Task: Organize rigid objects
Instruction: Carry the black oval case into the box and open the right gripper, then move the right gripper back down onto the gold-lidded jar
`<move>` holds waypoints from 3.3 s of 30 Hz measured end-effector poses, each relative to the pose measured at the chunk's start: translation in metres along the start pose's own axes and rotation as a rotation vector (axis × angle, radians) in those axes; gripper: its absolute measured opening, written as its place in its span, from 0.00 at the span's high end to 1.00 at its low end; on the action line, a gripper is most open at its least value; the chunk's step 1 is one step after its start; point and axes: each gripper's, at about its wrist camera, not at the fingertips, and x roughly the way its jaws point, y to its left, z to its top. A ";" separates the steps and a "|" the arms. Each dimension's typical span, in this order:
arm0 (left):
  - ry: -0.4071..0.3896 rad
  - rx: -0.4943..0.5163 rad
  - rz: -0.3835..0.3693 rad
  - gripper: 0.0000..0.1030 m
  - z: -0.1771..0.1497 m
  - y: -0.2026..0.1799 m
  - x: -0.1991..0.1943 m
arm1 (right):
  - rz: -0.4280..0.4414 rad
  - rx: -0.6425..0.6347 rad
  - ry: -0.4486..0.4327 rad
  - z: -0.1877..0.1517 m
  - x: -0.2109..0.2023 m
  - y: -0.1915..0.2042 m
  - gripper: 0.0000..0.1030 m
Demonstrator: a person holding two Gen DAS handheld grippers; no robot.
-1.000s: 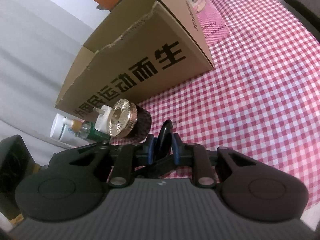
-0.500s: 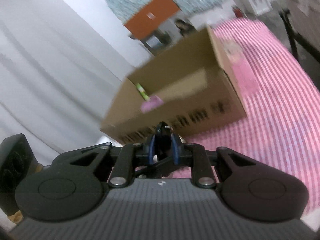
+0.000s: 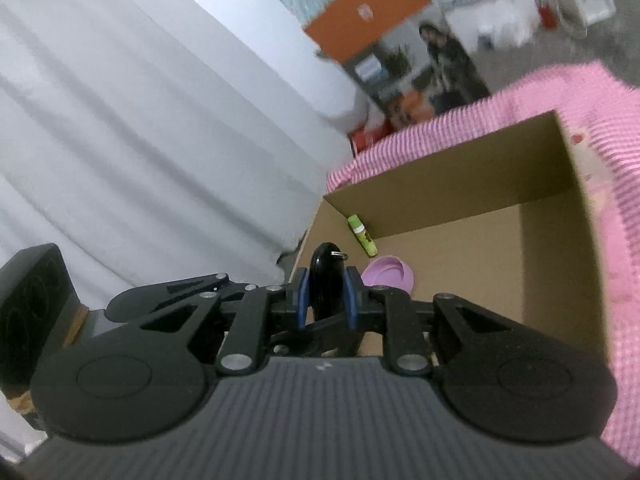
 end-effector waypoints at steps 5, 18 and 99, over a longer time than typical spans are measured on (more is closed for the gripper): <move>0.124 -0.063 0.010 0.68 0.010 0.041 0.042 | 0.004 0.115 0.133 0.037 0.064 -0.024 0.83; 0.317 -0.166 0.065 0.66 0.023 0.097 0.140 | -0.107 0.119 0.293 0.075 0.178 -0.057 0.84; -0.009 0.032 -0.118 0.13 -0.161 -0.068 0.057 | -0.165 -0.020 0.096 -0.136 0.041 -0.070 0.37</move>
